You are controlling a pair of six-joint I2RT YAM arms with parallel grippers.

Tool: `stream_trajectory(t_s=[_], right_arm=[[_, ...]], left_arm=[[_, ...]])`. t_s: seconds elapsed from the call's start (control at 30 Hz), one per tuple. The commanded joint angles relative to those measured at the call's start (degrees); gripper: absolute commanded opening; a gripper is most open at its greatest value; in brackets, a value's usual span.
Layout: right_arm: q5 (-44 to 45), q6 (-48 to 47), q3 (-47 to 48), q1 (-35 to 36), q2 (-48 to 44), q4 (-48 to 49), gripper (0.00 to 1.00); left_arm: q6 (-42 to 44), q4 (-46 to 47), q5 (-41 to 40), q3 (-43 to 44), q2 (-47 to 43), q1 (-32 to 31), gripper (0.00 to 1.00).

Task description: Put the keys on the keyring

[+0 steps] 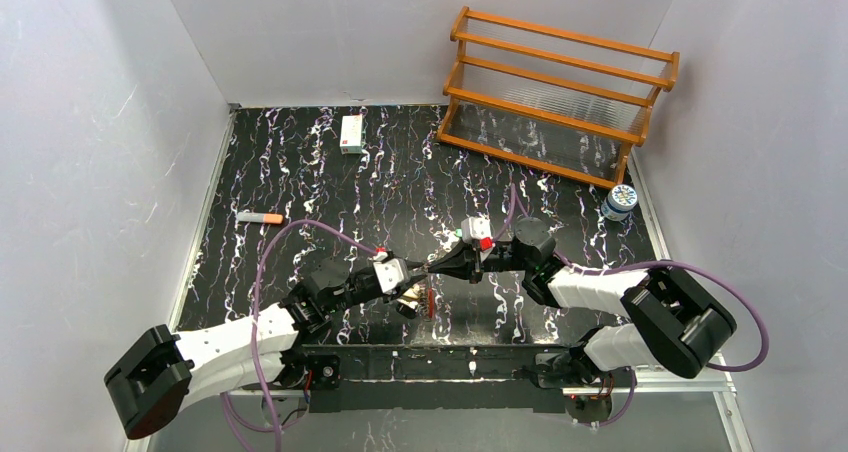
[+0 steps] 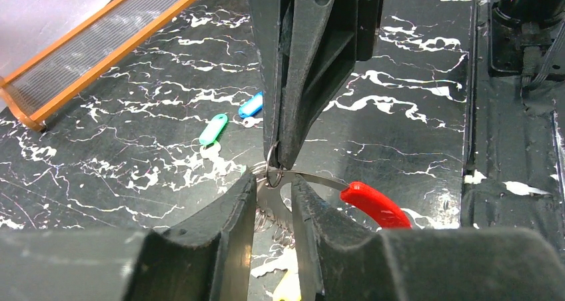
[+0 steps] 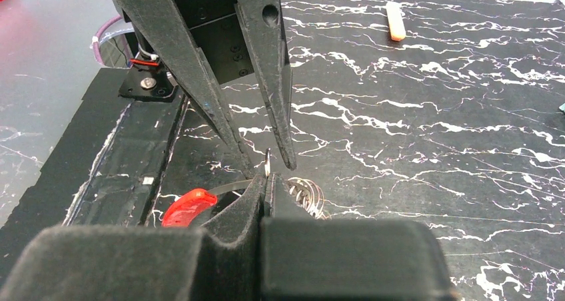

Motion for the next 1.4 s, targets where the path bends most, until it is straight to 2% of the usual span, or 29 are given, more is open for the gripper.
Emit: stream_trajectory(t_s=[0.0,0.07,0.3,0.6,0.73,0.87,1.03,1.13,1.2,1.27,1.37], right_arm=[[-0.89,0.19,0.24,-0.16,0.46,4.16,0.01],[-0.95,0.2,0.32,-0.12,0.45,4.16,0.01],[-1.25,0.27,0.59,-0.12,0.72,3.8,0.01],[-1.15,0.1,1.2,-0.12,0.96,2.28,0.01],[0.27,-1.05,0.51,-0.26,-0.97,1.7,0.4],[1.96,-3.32,-1.07,-0.35,-3.94,1.15,0.69],[4.57,-7.05,-1.17,-0.43,-7.46,-3.73,0.79],[9.17,-5.67,-1.18,-0.46,-8.63,-4.34,0.98],[14.33,-1.39,-0.5,-0.75,-8.64,-4.0,0.99],[23.74,8.73,1.18,-1.1,-8.44,-5.7,0.99],[33.32,16.07,6.11,-2.32,-8.02,-14.97,0.99]], left_arm=[[-0.6,2.0,0.41,0.56,-0.48,-0.15,0.26],[-0.61,2.13,0.55,0.56,-0.42,-0.15,0.23],[-0.52,2.15,0.64,1.06,1.3,-0.15,0.0],[-0.35,2.55,-0.16,1.7,1.7,-0.16,0.0],[-0.18,2.54,-1.33,1.33,1.22,-0.2,0.0],[0.64,2.53,-1.79,0.86,0.67,-0.15,0.0],[4.82,2.44,-1.05,-0.44,-0.85,-0.16,0.0],[8.04,2.45,-1.39,-1.65,-2.52,-0.2,0.0],[8.92,2.44,-2.26,-2.16,-3.67,-0.22,0.0],[8.59,2.45,-3.74,-2.48,-4.61,-0.15,0.0],[7.02,2.29,-6.18,-2.68,-5.4,-0.21,0.0]])
